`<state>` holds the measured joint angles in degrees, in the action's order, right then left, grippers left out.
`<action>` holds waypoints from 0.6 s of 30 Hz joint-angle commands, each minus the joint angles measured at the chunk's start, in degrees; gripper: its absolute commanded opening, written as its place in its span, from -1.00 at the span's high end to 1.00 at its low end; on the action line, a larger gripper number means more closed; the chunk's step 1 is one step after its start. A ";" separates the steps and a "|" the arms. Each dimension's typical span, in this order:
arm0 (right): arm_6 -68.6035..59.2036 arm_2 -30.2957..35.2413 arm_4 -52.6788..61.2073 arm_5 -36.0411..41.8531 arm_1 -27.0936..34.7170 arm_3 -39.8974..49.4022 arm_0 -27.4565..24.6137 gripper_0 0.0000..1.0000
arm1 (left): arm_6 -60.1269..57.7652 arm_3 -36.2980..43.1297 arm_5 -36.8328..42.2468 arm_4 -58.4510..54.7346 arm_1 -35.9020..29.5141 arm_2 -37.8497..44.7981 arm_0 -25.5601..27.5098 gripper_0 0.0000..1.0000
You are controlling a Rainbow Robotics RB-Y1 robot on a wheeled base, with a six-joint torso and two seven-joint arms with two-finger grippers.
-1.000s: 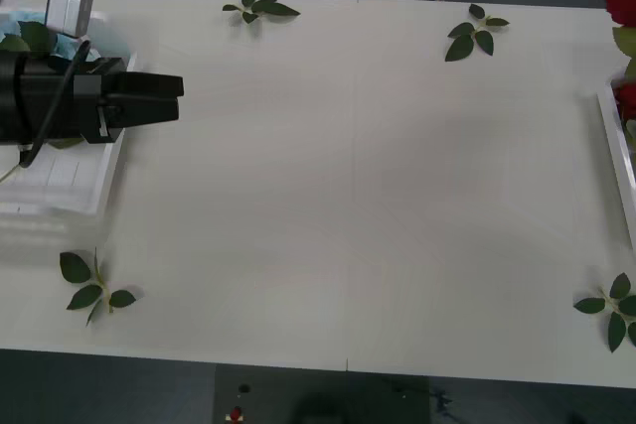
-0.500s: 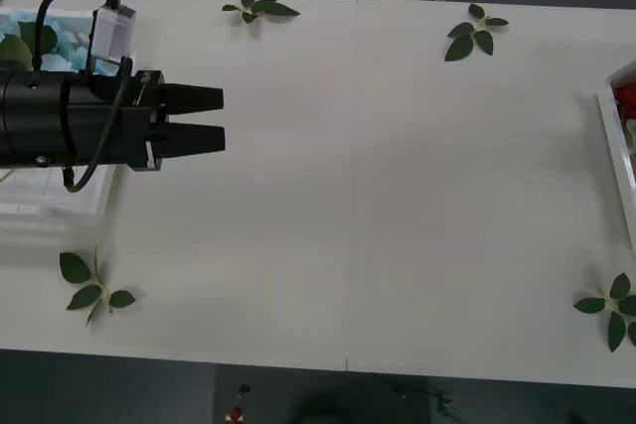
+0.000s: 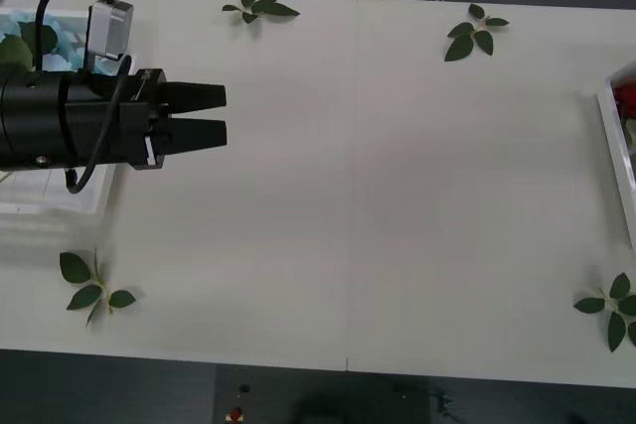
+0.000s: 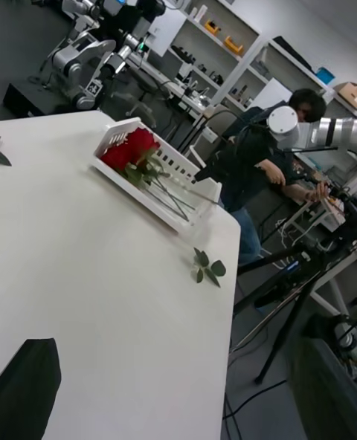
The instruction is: Put the red flowers into the right box and the blue flowers into the left box
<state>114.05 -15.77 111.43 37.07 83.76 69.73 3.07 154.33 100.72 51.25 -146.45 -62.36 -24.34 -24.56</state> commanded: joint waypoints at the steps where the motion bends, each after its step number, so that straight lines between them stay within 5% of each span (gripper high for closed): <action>1: -0.32 0.39 0.63 -0.33 1.76 -0.65 1.15 -1.00 | 0.67 2.38 -0.89 -1.12 -3.29 1.31 0.56 -0.79; 18: 17.61 1.36 18.12 6.18 -1.58 13.77 5.72 -1.00 | 0.67 -0.35 -3.79 -0.77 -4.87 1.48 0.56 -0.78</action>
<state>128.34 -15.78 129.14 43.70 83.10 79.39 6.92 154.33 99.90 48.50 -146.93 -65.83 -24.33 -24.54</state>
